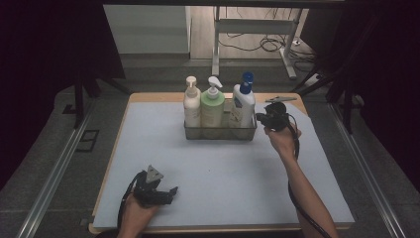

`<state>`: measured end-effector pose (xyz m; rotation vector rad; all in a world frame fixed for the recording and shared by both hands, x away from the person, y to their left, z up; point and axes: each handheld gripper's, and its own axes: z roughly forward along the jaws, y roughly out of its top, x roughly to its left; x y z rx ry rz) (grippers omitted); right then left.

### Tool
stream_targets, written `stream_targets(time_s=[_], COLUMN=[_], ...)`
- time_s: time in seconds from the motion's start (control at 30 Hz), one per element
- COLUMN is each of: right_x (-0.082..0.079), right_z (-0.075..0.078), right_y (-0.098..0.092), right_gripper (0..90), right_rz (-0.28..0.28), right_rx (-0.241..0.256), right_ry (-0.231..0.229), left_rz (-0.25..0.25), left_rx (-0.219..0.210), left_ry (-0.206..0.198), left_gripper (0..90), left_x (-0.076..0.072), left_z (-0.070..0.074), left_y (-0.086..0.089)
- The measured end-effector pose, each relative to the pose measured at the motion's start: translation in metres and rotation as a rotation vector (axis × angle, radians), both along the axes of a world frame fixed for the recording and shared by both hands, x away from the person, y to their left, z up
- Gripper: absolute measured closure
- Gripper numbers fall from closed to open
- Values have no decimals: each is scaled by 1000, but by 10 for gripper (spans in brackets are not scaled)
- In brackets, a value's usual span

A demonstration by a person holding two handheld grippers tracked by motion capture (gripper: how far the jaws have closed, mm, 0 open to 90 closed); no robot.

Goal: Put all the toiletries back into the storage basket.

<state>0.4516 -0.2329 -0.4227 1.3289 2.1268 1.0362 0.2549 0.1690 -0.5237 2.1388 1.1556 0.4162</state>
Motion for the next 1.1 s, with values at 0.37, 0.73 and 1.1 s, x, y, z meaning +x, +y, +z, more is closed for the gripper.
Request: stream_targets(time_s=[0.37,0.73,1.1], right_x=[20,32,33], right_z=[-10,-22,-25], right_y=[9,16,19], right_gripper=[893,893,893], right_rz=[-31,-22,-13], right_rx=[-10,27,17], right_ry=[12,48,60], left_rz=[-1,0,0], left_rx=[2,0,0], left_ry=[0,0,0], left_gripper=[121,121,121], left_x=[0,0,0], left_z=[0,0,0], left_y=[0,0,0])
